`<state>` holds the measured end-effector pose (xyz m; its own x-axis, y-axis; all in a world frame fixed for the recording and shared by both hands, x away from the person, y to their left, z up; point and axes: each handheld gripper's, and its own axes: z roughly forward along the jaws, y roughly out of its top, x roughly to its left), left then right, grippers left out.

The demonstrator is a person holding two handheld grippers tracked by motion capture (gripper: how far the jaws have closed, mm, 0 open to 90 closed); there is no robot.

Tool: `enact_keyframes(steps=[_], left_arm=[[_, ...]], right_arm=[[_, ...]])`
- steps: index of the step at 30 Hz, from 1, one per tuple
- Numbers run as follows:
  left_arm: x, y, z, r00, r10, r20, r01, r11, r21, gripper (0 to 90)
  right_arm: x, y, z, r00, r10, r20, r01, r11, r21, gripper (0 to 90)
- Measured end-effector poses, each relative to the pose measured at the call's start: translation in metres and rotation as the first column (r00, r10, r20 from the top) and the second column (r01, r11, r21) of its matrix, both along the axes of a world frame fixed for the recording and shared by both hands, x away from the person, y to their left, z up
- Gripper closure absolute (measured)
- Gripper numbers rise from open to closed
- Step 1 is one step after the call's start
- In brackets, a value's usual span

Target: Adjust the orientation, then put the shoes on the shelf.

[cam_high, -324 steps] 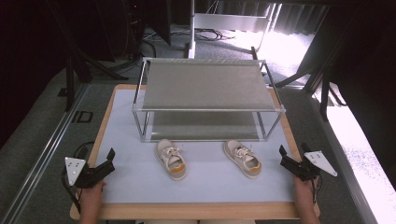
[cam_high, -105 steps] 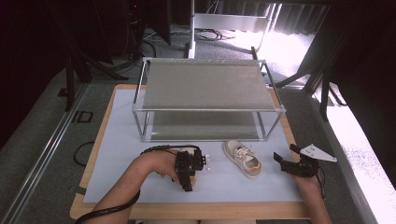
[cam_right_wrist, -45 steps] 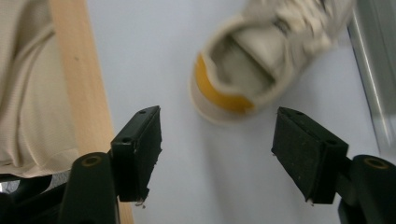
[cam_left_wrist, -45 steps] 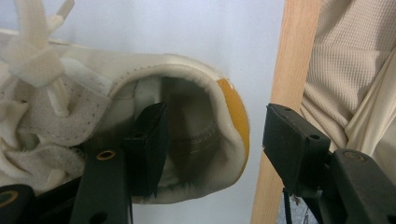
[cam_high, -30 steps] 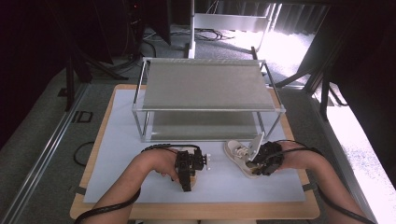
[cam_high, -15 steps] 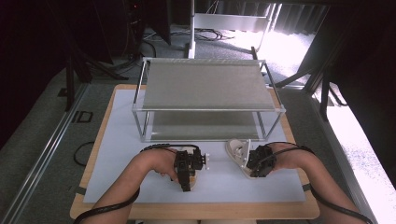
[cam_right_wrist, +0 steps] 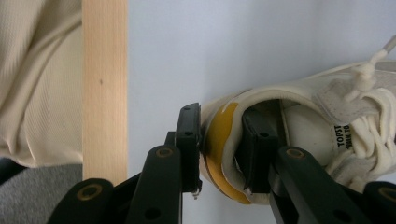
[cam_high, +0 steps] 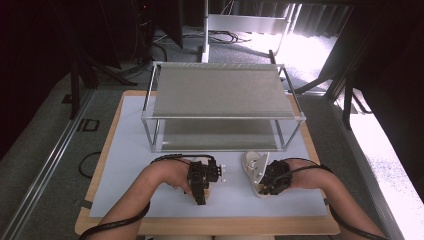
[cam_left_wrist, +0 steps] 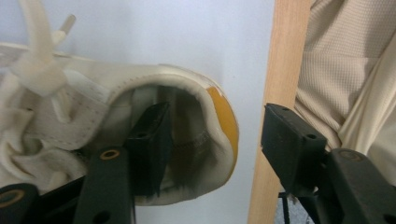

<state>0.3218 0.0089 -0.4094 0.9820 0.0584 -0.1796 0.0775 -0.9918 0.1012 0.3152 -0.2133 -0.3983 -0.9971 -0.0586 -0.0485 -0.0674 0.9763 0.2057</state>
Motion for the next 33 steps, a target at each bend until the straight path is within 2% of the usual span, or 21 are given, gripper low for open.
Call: enact_keyframes(steps=[3,5,8,10,15,19,21,22,23,26,30,31,33], left_arm=[[0.001,0.0,-0.001,0.9998,0.017,-0.007,-0.017,0.9998,-0.01,43.1],[0.001,-0.001,-0.002,0.9998,0.019,0.003,-0.019,0.9998,-0.008,43.1],[-0.001,-0.003,-0.003,1.0,0.003,0.005,-0.003,1.0,-0.009,45.7],[-0.001,-0.005,-0.004,1.0,-0.001,-0.003,0.001,1.0,-0.003,48.4],[0.0,-0.007,-0.011,0.9999,0.002,-0.016,-0.001,0.9996,0.027,54.5],[-0.001,-0.008,-0.016,0.9997,0.004,-0.024,-0.003,0.9997,0.026,58.9],[-0.001,-0.008,-0.016,0.9999,-0.005,-0.009,0.005,0.9997,0.025,67.3],[-0.001,-0.007,-0.016,0.9998,-0.005,-0.02,0.006,0.9996,0.026,70.6],[-0.003,-0.007,-0.015,0.9998,-0.015,-0.015,0.015,0.9996,0.023,73.2],[-0.002,-0.006,-0.011,0.9998,-0.003,-0.017,0.004,0.9988,0.05,75.0],[-0.002,-0.004,-0.007,1.0,0.007,-0.004,-0.007,0.9993,0.036,75.0],[-0.001,-0.003,-0.004,1.0,0.008,0.003,-0.008,0.9995,0.032,75.5],[-0.001,-0.002,0.0,0.9998,0.019,0.01,-0.019,0.9998,0.011,75.7]], right_arm=[[-0.001,0.006,-0.004,0.9999,0.008,-0.014,-0.008,0.9995,0.031,71.2],[-0.003,0.01,-0.008,0.9991,0.042,-0.009,-0.041,0.9979,0.05,69.4],[-0.005,0.011,-0.011,0.9967,0.081,0.008,-0.081,0.9956,0.046,65.8],[-0.004,0.009,-0.011,0.997,0.078,0.002,-0.078,0.9955,0.055,65.7],[-0.005,0.012,-0.014,0.9973,0.074,0.002,-0.074,0.9969,0.028,67.4],[-0.004,0.012,-0.013,0.9977,0.067,-0.011,-0.066,0.9975,0.024,68.3],[-0.003,0.012,-0.013,0.9975,0.069,-0.012,-0.069,0.9973,0.025,69.0],[-0.004,0.012,-0.012,0.9976,0.068,-0.011,-0.067,0.9974,0.024,69.4],[-0.004,0.012,-0.012,0.9978,0.067,-0.007,-0.066,0.9975,0.026,69.6],[-0.005,0.012,-0.011,0.9978,0.067,0.001,-0.067,0.9977,0.015,70.1],[-0.004,0.011,-0.008,0.9979,0.065,0.006,-0.065,0.9975,0.027,70.3],[-0.003,0.011,-0.005,0.9982,0.06,0.012,-0.06,0.9971,0.046,70.4],[-0.003,0.01,-0.003,0.9981,0.06,0.017,-0.061,0.9966,0.056,70.4]])
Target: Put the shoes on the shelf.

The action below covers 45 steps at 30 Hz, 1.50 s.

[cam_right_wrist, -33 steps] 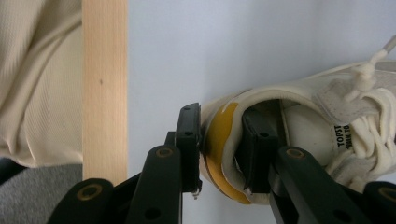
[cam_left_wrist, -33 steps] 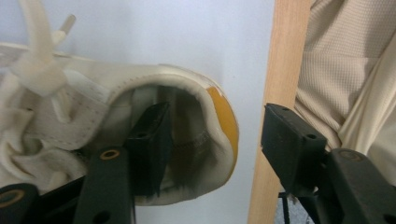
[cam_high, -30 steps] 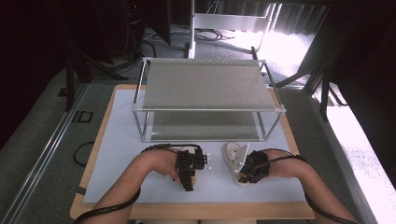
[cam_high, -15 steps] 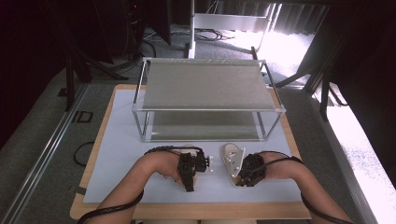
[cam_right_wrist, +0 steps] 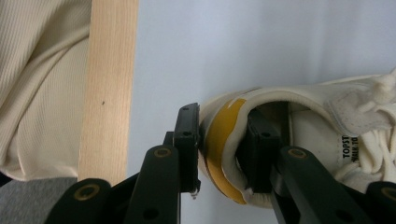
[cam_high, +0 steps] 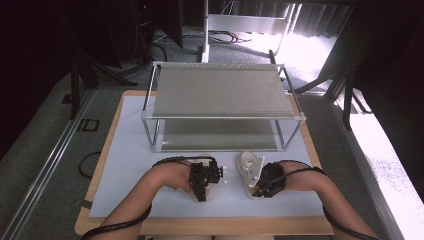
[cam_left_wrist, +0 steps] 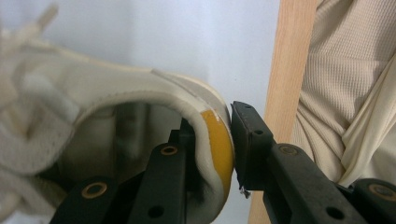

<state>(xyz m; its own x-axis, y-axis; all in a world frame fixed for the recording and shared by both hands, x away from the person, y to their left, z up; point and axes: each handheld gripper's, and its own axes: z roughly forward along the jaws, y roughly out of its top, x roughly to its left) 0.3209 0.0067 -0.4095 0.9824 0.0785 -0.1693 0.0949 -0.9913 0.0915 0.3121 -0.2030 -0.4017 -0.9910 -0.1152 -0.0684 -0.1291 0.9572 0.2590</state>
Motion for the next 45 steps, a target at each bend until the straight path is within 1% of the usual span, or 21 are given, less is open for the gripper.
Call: enact_keyframes(steps=[3,6,7,10,13,18,19,20,22,24,27,30,31,35,37,39,40,41,42,43,45], left_arm=[[0.004,0.0,0.008,0.9996,0.018,0.023,-0.017,0.9991,-0.038,76.0],[0.009,0.0,0.018,0.9951,0.037,0.092,-0.03,0.9968,-0.074,79.1],[0.011,0.001,0.02,0.9933,0.045,0.106,-0.036,0.9955,-0.087,79.5],[0.018,0.001,0.026,0.9847,0.067,0.161,-0.047,0.9906,-0.128,79.8],[0.025,0.0,0.029,0.9782,0.076,0.193,-0.048,0.9879,-0.148,79.8],[0.038,-0.005,0.029,0.9616,0.076,0.264,-0.027,0.9827,-0.183,80.1],[0.041,-0.006,0.028,0.9598,0.061,0.274,-0.011,0.9836,-0.18,80.1],[0.044,-0.008,0.027,0.9587,0.064,0.277,-0.011,0.9818,-0.19,80.2],[0.051,-0.011,0.023,0.9632,0.086,0.255,-0.033,0.978,-0.206,80.3],[0.059,-0.017,0.018,0.9668,0.098,0.236,-0.051,0.9787,-0.199,80.3],[0.067,-0.021,0.012,0.971,0.091,0.221,-0.048,0.9798,-0.194,80.3],[0.077,-0.024,0.009,0.9678,0.088,0.236,-0.039,0.9786,-0.202,80.2],[0.079,-0.025,0.008,0.9643,0.106,0.243,-0.051,0.9736,-0.222,80.2],[0.089,-0.031,0.004,0.9653,0.125,0.23,-0.067,0.9671,-0.246,80.2],[0.097,-0.034,0.003,0.9652,0.119,0.233,-0.055,0.9625,-0.266,80.1],[0.103,-0.036,0.002,0.9629,0.091,0.254,-0.021,0.9636,-0.267,80.2],[0.105,-0.037,0.001,0.9657,0.085,0.246,-0.016,0.9633,-0.268,80.1],[0.108,-0.039,-0.001,0.9689,0.07,0.237,-0.008,0.967,-0.255,80.1],[0.11,-0.041,-0.002,0.9712,0.036,0.236,0.017,0.975,-0.221,80.0],[0.111,-0.042,-0.003,0.9718,0.016,0.235,0.033,0.9784,-0.204,79.8],[0.11,-0.043,-0.006,0.9749,0.041,0.219,0.01,0.974,-0.226,79.1]], right_arm=[[0.001,0.0,0.004,0.9999,-0.008,0.013,0.008,0.9997,0.024,70.8],[0.003,0.0,0.007,0.9993,-0.02,0.031,0.018,0.9992,0.036,70.9],[0.005,0.001,0.009,0.9984,-0.026,0.051,0.024,0.999,0.038,71.1],[0.009,0.002,0.011,0.9971,-0.041,0.064,0.038,0.9981,0.049,71.4],[0.016,0.003,0.015,0.9943,-0.066,0.084,0.06,0.9956,0.072,71.7],[0.028,0.007,0.021,0.9889,-0.09,0.119,0.075,0.9895,0.123,71.7],[0.034,0.009,0.022,0.9853,-0.103,0.136,0.084,0.9864,0.141,71.7],[0.037,0.01,0.023,0.984,-0.112,0.139,0.09,0.9843,0.152,71.7],[0.041,0.011,0.023,0.9837,-0.117,0.136,0.096,0.9831,0.156,71.7],[0.047,0.013,0.022,0.9832,-0.11,0.146,0.089,0.9854,0.145,71.8],[0.057,0.016,0.018,0.9813,-0.127,0.145,0.109,0.9865,0.122,71.7],[0.067,0.018,0.014,0.9753,-0.147,0.165,0.129,0.9851,0.114,71.6],[0.07,0.018,0.013,0.9722,-0.151,0.179,0.132,0.9845,0.115,71.5],[0.082,0.017,0.006,0.9588,-0.189,0.212,0.159,0.9754,0.153,71.5],[0.087,0.016,0.002,0.9591,-0.191,0.209,0.157,0.9734,0.167,71.3],[0.091,0.015,-0.003,0.9599,-0.198,0.199,0.162,0.9701,0.181,71.0],[0.093,0.014,-0.004,0.9606,-0.198,0.195,0.162,0.9691,0.186,70.8],[0.094,0.013,-0.006,0.9608,-0.198,0.194,0.161,0.9681,0.192,70.7],[0.095,0.013,-0.008,0.9614,-0.193,0.196,0.156,0.9691,0.191,70.3],[0.095,0.013,-0.01,0.9579,-0.2,0.206,0.162,0.9693,0.185,69.1],[0.094,0.013,-0.011,0.9561,-0.21,0.204,0.169,0.965,0.2,68.3]])
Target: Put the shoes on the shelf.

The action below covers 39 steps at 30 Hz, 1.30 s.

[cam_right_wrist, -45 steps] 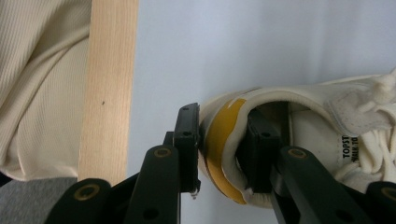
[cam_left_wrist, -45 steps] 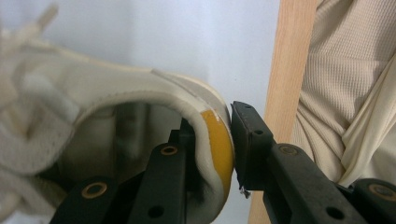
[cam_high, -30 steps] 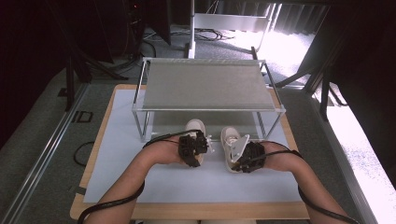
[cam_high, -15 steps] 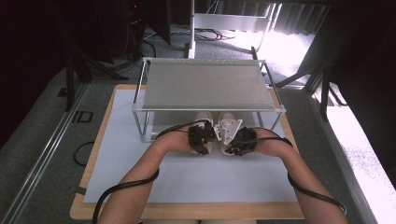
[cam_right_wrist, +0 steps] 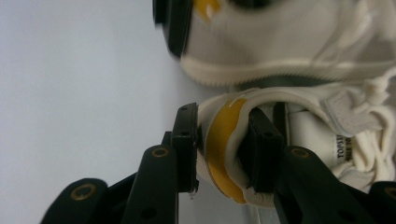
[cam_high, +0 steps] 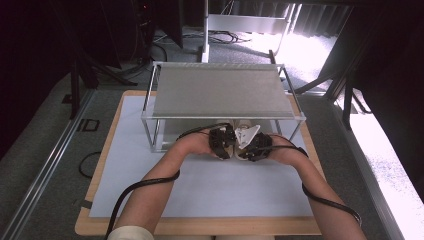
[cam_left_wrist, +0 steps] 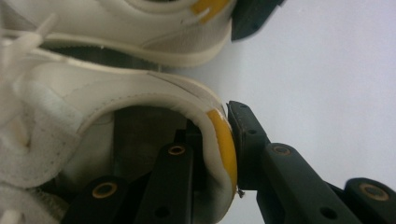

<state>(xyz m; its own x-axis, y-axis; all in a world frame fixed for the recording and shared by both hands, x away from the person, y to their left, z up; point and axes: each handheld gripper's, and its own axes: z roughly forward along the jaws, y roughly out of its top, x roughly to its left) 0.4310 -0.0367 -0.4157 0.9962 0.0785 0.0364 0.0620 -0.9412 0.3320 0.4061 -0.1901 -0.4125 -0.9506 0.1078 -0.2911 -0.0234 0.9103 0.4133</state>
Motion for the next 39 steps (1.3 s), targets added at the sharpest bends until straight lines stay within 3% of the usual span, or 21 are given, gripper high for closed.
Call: enact_keyframes(steps=[3,4,5,6,7,8,9,10,11,13,15,17,19,21,23,27,29,31,33,36,39], left_arm=[[0.0,-0.001,0.002,0.9984,0.054,0.018,-0.053,0.9979,-0.036,75.1],[-0.002,-0.002,0.001,0.9961,0.085,0.02,-0.084,0.9945,-0.062,69.2],[-0.002,-0.001,0.004,0.9955,0.09,0.029,-0.089,0.9955,-0.034,56.8],[-0.009,0.0,0.003,0.9798,0.2,-0.002,-0.2,0.9786,-0.049,56.8],[-0.008,0.0,0.005,0.9793,0.202,0.009,-0.202,0.9785,-0.042,55.1],[-0.011,0.0,0.004,0.9723,0.234,-0.002,-0.233,0.969,-0.082,52.2],[-0.002,0.001,0.008,0.9889,0.123,0.083,-0.118,0.9907,-0.068,48.5],[-0.003,0.002,0.01,0.9865,0.133,0.095,-0.127,0.9893,-0.072,48.5],[-0.008,0.003,0.012,0.9785,0.172,0.114,-0.159,0.9812,-0.109,47.9],[-0.009,0.006,0.014,0.9747,0.185,0.125,-0.173,0.98,-0.099,43.9],[-0.014,0.009,0.014,0.9688,0.191,0.158,-0.178,0.9793,-0.096,43.9],[-0.019,0.014,0.017,0.9634,0.215,0.16,-0.197,0.9724,-0.125,43.9],[-0.024,0.019,0.021,0.9516,0.242,0.189,-0.217,0.9655,-0.143,43.9],[-0.028,0.026,0.024,0.9397,0.285,0.188,-0.255,0.9519,-0.17,43.9],[-0.032,0.035,0.024,0.9172,0.348,0.194,-0.309,0.9289,-0.205,43.9],[-0.038,0.043,0.017,0.899,0.4,0.178,-0.358,0.9056,-0.227,43.8],[-0.039,0.045,0.01,0.8887,0.427,0.168,-0.385,0.8933,-0.232,42.0],[-0.039,0.045,0.004,0.8821,0.437,0.176,-0.389,0.8868,-0.249,41.2],[-0.038,0.044,0.001,0.8622,0.471,0.187,-0.412,0.8659,-0.284,40.7],[-0.037,0.045,-0.003,0.862,0.471,0.188,-0.402,0.861,-0.311,38.8],[-0.034,0.044,-0.005,0.8598,0.472,0.194,-0.397,0.8571,-0.329,37.6]], right_arm=[[0.0,-0.001,0.001,0.9995,-0.019,0.026,0.019,0.9995,0.026,61.2],[0.0,-0.002,0.002,0.9977,-0.05,0.045,0.048,0.9979,0.043,54.3],[0.001,-0.003,0.005,0.9945,-0.093,0.048,0.089,0.9932,0.075,51.2],[0.001,-0.003,0.005,0.9945,-0.093,0.048,0.089,0.9932,0.075,51.2],[0.001,-0.004,0.007,0.9917,-0.122,0.043,0.117,0.9886,0.095,50.6],[0.0,-0.004,0.01,0.9892,-0.137,0.052,0.131,0.9854,0.109,49.3],[-0.002,-0.006,0.015,0.9846,-0.162,0.066,0.151,0.9769,0.152,47.8],[-0.002,-0.006,0.015,0.9846,-0.162,0.066,0.151,0.9769,0.152,47.8],[-0.003,-0.007,0.017,0.9823,-0.175,0.067,0.162,0.9719,0.171,47.7],[-0.009,-0.011,0.021,0.9724,-0.216,0.087,0.192,0.9545,0.228,47.3],[-0.011,-0.012,0.021,0.9697,-0.226,0.094,0.198,0.9505,0.239,47.3],[-0.015,-0.015,0.02,0.9668,-0.238,0.094,0.206,0.9423,0.264,47.3],[-0.02,-0.018,0.017,0.9604,-0.259,0.103,0.222,0.9338,0.281,47.3],[-0.025,-0.022,0.013,0.9534,-0.282,0.108,0.239,0.9242,0.298,47.8],[-0.029,-0.026,0.011,0.9463,-0.304,0.11,0.258,0.9149,0.311,49.5],[-0.034,-0.036,0.004,0.9308,-0.36,0.064,0.317,0.8825,0.347,46.2],[-0.035,-0.039,-0.002,0.9172,-0.396,0.041,0.358,0.8652,0.351,45.8],[-0.036,-0.04,-0.009,0.9066,-0.419,0.047,0.382,0.8626,0.332,46.0],[-0.036,-0.04,-0.016,0.9019,-0.43,0.036,0.396,0.857,0.33,46.8],[-0.035,-0.038,-0.022,0.8922,-0.449,0.053,0.406,0.8474,0.343,48.0],[-0.033,-0.038,-0.023,0.8918,-0.45,0.051,0.404,0.8415,0.359,47.7]])
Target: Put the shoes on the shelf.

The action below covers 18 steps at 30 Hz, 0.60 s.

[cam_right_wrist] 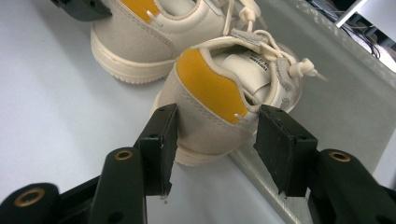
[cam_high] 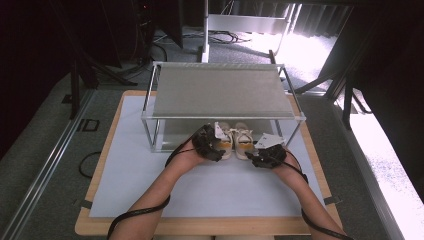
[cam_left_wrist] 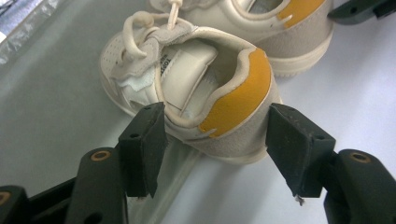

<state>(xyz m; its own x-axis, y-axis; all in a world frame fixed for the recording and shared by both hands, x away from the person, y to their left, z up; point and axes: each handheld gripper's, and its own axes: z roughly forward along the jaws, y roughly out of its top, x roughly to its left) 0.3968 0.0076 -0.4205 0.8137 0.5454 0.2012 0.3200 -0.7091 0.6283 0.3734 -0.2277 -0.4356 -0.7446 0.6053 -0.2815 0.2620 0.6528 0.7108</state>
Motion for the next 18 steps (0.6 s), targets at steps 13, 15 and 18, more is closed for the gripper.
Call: enact_keyframes(steps=[13,15,18], left_arm=[[0.021,-0.012,-0.008,0.9978,0.051,0.042,-0.05,0.9985,-0.023,34.1],[0.023,-0.013,-0.01,0.9964,0.057,0.062,-0.056,0.9981,-0.024,33.8],[0.025,-0.016,-0.015,0.9914,0.093,0.092,-0.092,0.9956,-0.015,33.8]], right_arm=[[0.026,0.014,-0.009,0.997,-0.057,0.053,0.056,0.9983,0.013,47.8],[0.03,0.015,-0.011,0.9956,-0.074,0.058,0.073,0.9972,0.016,47.8],[0.036,0.016,-0.015,0.9934,-0.096,0.062,0.096,0.9953,0.015,47.9]])
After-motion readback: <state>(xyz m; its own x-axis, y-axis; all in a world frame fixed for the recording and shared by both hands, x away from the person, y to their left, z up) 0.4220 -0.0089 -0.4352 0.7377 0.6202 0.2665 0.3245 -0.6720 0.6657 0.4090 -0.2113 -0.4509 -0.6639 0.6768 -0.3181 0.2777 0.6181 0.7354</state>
